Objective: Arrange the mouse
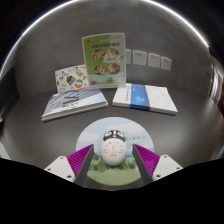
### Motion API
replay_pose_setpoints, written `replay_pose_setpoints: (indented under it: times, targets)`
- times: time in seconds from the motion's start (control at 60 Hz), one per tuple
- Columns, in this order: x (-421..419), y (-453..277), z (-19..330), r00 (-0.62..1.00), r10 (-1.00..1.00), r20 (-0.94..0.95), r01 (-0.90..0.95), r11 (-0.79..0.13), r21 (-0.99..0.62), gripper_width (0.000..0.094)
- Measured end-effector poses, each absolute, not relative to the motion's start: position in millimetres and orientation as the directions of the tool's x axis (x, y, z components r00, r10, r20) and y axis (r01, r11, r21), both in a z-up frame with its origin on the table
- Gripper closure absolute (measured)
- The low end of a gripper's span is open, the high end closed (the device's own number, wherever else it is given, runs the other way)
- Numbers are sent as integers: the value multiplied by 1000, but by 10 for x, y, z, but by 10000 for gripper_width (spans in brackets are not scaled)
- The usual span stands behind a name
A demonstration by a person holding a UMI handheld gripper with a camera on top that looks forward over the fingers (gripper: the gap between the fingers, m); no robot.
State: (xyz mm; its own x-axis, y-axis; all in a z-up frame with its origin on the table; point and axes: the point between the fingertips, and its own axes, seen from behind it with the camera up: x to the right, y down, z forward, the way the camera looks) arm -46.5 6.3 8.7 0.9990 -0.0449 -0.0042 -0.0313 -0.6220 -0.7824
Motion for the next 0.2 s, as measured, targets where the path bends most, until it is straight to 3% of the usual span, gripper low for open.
replay_pose_setpoints:
  times: [0.2]
  targets:
    - [-393, -647, 288, 999, -23, -38, -44, -614, -788, 95]
